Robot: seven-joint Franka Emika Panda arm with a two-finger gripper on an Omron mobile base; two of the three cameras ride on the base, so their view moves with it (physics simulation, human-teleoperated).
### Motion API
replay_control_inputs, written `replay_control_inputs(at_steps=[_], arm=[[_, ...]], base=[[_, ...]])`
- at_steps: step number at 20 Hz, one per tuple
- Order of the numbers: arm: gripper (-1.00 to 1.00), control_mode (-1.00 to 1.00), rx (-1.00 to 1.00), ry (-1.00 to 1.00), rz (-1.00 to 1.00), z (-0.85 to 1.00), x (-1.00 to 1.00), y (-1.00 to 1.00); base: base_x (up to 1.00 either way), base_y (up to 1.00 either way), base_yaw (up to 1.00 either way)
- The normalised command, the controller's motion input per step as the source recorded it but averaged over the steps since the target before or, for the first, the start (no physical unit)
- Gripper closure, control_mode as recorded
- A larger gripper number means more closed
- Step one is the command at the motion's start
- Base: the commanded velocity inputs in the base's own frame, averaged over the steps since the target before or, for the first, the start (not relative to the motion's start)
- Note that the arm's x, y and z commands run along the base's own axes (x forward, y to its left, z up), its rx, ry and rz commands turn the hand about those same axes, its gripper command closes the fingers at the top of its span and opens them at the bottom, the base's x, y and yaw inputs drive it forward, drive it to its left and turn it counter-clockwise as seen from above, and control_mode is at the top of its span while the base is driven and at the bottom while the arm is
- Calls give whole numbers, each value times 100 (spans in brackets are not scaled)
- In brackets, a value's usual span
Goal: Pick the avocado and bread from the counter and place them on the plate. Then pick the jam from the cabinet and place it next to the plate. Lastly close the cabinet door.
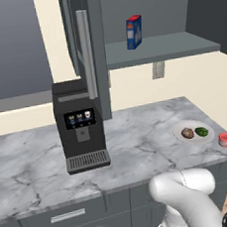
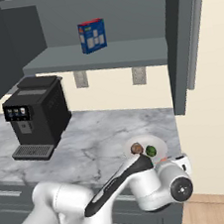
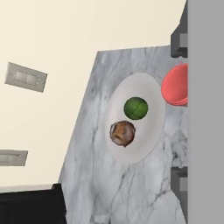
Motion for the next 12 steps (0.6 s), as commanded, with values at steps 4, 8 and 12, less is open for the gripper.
replay_control_inputs(at_steps=[4, 8, 12], arm=[[-100, -100, -11, 0, -1, 59, -55, 73], [-100, -100, -21, -4, -4, 55, -47, 88], [-100, -100, -33, -3, -5, 34, -11, 92]], base=[[0, 0, 0], [0, 0, 0], [0, 0, 0]])
